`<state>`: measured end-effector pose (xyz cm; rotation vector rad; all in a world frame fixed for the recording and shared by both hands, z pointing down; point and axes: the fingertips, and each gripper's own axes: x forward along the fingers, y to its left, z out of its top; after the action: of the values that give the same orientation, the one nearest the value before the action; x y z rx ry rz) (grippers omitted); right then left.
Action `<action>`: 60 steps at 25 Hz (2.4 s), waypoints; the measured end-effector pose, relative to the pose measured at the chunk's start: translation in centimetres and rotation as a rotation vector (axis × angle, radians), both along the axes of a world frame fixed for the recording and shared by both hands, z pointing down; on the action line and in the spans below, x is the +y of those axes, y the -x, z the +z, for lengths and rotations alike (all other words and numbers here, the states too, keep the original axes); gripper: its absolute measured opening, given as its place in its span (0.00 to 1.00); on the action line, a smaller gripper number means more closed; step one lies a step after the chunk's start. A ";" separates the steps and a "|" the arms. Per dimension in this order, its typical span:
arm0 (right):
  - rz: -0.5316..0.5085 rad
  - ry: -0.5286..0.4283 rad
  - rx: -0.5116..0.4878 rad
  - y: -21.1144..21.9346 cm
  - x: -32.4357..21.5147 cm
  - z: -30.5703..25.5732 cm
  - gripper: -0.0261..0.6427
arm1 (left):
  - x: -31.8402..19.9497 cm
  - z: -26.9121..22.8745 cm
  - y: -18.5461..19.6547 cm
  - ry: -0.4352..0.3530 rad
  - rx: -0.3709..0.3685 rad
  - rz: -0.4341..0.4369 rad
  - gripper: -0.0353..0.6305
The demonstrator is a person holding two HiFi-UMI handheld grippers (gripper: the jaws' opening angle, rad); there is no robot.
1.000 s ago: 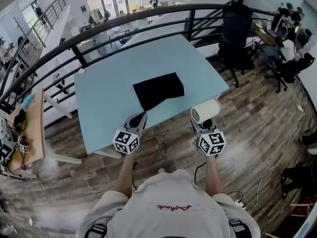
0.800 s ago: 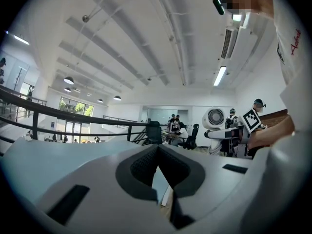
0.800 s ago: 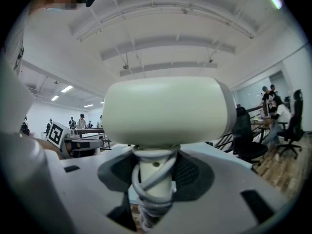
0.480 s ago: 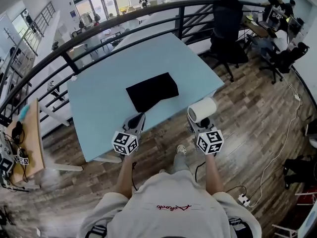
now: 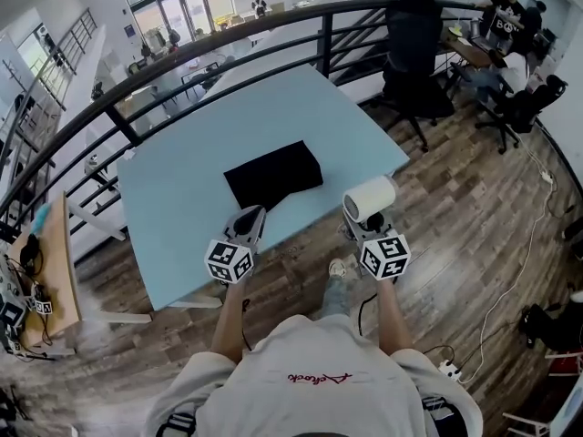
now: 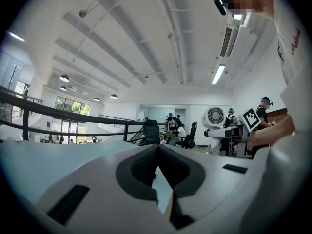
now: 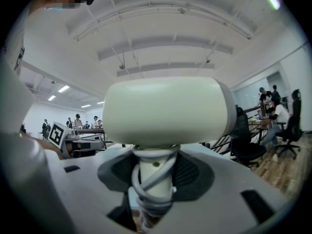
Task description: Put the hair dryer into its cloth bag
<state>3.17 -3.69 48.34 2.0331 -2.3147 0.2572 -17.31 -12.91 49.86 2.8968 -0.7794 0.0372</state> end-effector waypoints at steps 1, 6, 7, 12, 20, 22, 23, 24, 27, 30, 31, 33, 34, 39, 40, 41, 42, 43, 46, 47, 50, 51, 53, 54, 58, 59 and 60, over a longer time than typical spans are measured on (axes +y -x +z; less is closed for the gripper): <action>-0.001 -0.003 -0.001 -0.6 -0.6 0.0 0.34 | -0.5 0.0 -0.6 -0.001 0.000 0.000 0.06; -0.001 -0.003 -0.003 -3.3 -3.7 0.2 0.34 | -3.5 0.2 -3.5 0.001 -0.006 0.001 0.06; -0.001 -0.004 -0.003 -3.8 -4.4 0.2 0.34 | -4.2 0.2 -4.1 0.001 -0.007 0.001 0.06; 0.004 -0.009 -0.010 -7.2 -7.4 -0.3 0.34 | -7.2 -0.1 -7.3 0.006 -0.010 0.003 0.06; -0.014 -0.007 -0.017 -11.8 -12.0 -0.8 0.34 | -11.4 -0.5 -12.1 0.011 -0.021 -0.007 0.06; -0.024 -0.005 -0.019 -12.8 -13.1 -0.9 0.34 | -12.4 -0.7 -12.9 0.011 -0.023 -0.019 0.06; -0.031 -0.004 -0.019 -13.4 -13.7 -0.9 0.34 | -12.9 -0.8 -13.5 0.011 -0.024 -0.026 0.06; -0.037 -0.005 -0.018 -14.0 -14.3 -1.0 0.34 | -13.4 -0.9 -14.1 0.009 -0.025 -0.031 0.06; -0.056 -0.008 -0.018 -15.4 -16.2 -1.3 0.34 | -15.1 -1.2 -15.6 0.009 -0.030 -0.045 0.06; -0.073 -0.008 -0.018 -16.6 -18.1 -1.4 0.34 | -16.5 -1.1 -17.0 0.016 -0.037 -0.053 0.06; -0.079 -0.009 -0.020 -17.0 -18.7 -1.4 0.34 | -17.0 -1.1 -17.5 0.018 -0.040 -0.056 0.06; -0.091 -0.011 -0.023 -18.1 -20.0 -1.5 0.34 | -18.1 -0.9 -18.5 0.022 -0.044 -0.066 0.06; -0.096 -0.011 -0.024 -18.6 -20.5 -1.4 0.34 | -18.5 -0.8 -19.1 0.025 -0.046 -0.070 0.06; -0.112 0.002 -0.032 -21.1 -23.1 -0.7 0.34 | -20.7 0.0 -21.3 0.036 -0.061 -0.092 0.06; -0.117 0.003 -0.034 -21.5 -23.6 -0.6 0.34 | -21.0 0.1 -21.6 0.036 -0.065 -0.099 0.06; -0.124 0.005 -0.035 -21.8 -24.0 -0.5 0.34 | -21.4 0.2 -21.9 0.037 -0.068 -0.106 0.06; -0.133 0.007 -0.035 -22.0 -24.4 -0.3 0.34 | -21.8 0.4 -22.1 0.038 -0.070 -0.113 0.06; -0.141 0.011 -0.032 -22.3 -24.8 -0.1 0.34 | -22.2 0.5 -22.4 0.039 -0.072 -0.121 0.06; -0.163 0.017 -0.032 -22.9 -25.9 0.4 0.34 | -23.0 0.9 -23.2 0.040 -0.077 -0.139 0.06; -0.168 0.017 -0.034 -23.0 -26.3 0.4 0.34 | -23.2 1.1 -23.3 0.043 -0.080 -0.144 0.06; -0.185 0.020 -0.039 -23.0 -27.4 0.7 0.34 | -23.9 1.7 -23.4 0.057 -0.092 -0.157 0.06; -0.188 0.023 -0.040 -23.0 -27.8 0.9 0.34 | -24.1 1.8 -23.4 0.060 -0.095 -0.161 0.06; -0.192 0.030 -0.046 -23.1 -28.4 1.2 0.34 | -24.5 2.2 -23.4 0.066 -0.098 -0.166 0.06; -0.194 0.033 -0.049 -23.0 -28.6 1.4 0.34 | -24.7 2.3 -23.4 0.069 -0.100 -0.168 0.06; -0.200 0.043 -0.050 -22.5 -29.3 1.9 0.34 | -25.4 2.9 -23.0 0.079 -0.102 -0.170 0.06; -0.199 0.046 -0.051 -22.3 -29.5 2.0 0.34 | -25.7 3.1 -22.9 0.084 -0.102 -0.168 0.06; -0.198 0.049 -0.053 -22.1 -29.8 2.2 0.34 | -25.9 3.3 -22.8 0.089 -0.103 -0.165 0.06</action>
<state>25.31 -33.44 50.50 1.7805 -2.4918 0.3573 5.49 -38.84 53.19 2.7558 -1.0043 0.1987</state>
